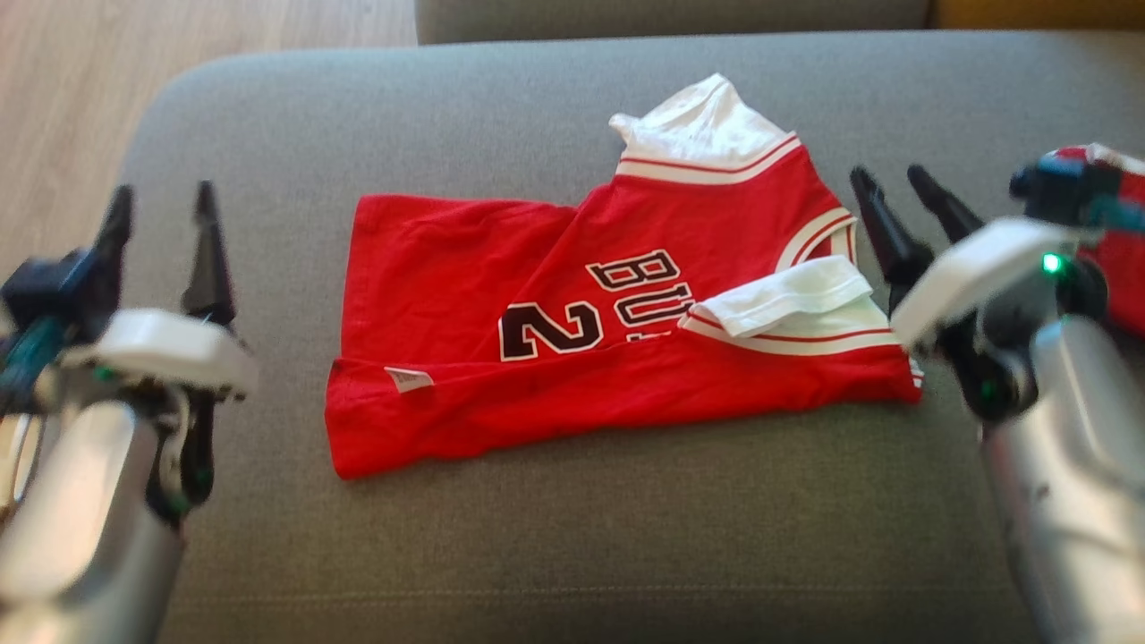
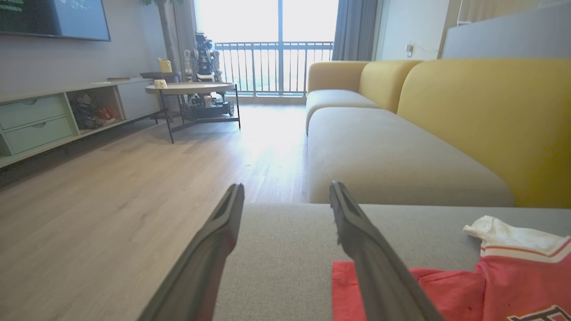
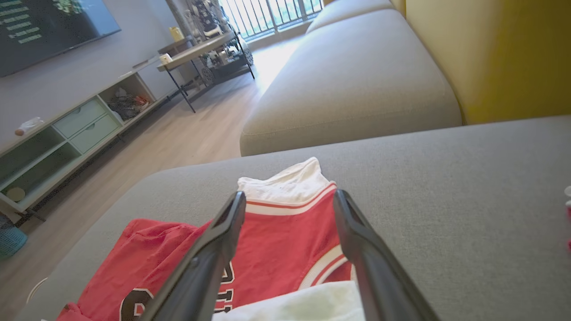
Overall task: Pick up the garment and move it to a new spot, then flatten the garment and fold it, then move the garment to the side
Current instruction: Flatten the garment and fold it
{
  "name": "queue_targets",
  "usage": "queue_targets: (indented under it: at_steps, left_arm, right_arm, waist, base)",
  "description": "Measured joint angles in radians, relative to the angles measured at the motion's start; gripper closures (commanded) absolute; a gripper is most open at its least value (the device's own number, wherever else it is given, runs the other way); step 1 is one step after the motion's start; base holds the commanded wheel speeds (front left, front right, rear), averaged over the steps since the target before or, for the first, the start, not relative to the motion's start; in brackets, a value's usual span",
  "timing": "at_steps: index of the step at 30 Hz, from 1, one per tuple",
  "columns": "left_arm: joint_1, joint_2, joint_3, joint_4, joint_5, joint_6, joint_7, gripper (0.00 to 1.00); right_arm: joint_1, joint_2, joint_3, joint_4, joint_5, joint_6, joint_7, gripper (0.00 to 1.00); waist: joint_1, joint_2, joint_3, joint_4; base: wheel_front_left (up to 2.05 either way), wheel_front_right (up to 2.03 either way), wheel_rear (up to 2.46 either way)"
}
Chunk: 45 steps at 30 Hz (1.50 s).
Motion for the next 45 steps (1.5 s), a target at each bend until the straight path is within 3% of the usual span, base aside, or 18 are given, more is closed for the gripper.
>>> queue_targets:
  at_steps: [4,7,15,19,25,34,45]
  left_arm:
    - [0.160,-0.022,0.107,-0.188,0.037,0.040,-0.004,0.00]
    - [0.283,-0.074,0.146,-0.278,0.060,0.042,-0.004,0.00]
    - [0.445,-0.207,0.205,-0.347,0.121,0.009,-0.004,0.00]
    - [0.474,-0.255,0.230,-0.303,0.142,-0.031,-0.004,0.00]
    - [0.446,-0.266,0.198,-0.126,0.164,-0.088,0.004,0.00]
    - [0.326,-0.278,0.189,0.156,0.163,-0.081,0.092,0.00]
    - [0.230,-0.272,0.193,0.299,0.152,-0.082,0.087,0.00]
  right_arm:
    - [0.125,-0.033,0.050,-0.120,-0.036,0.000,-0.130,0.00]
    - [0.210,-0.032,0.045,-0.201,-0.078,0.000,-0.214,0.00]
    - [0.423,0.067,-0.034,-0.384,-0.208,0.000,-0.337,0.00]
    - [0.478,0.092,-0.048,-0.419,-0.232,0.000,-0.345,0.00]
    - [0.471,0.099,-0.045,-0.452,-0.232,0.000,-0.344,0.00]
    - [0.461,0.102,-0.034,-0.459,-0.239,0.000,-0.344,0.00]
    - [0.434,0.102,-0.013,-0.461,-0.239,0.000,-0.345,0.00]
  waist:
    - [0.0000,0.0000,-0.031,-0.003]
    - [0.0000,0.0000,-0.050,-0.005]
    - [0.0000,0.0000,-0.067,-0.002]
    - [0.0000,0.0000,-0.061,-0.009]
    - [0.0000,0.0000,-0.042,-0.031]
    - [0.0000,0.0000,0.001,-0.090]
    - [0.0000,0.0000,0.038,-0.134]
  base:
    - [0.00,0.00,0.00]
    - [0.00,0.00,0.00]
    - [0.00,0.00,0.00]
    - [0.00,0.00,0.00]
    - [0.00,0.00,0.00]
    - [0.00,0.00,0.00]
    - [0.00,0.00,0.00]
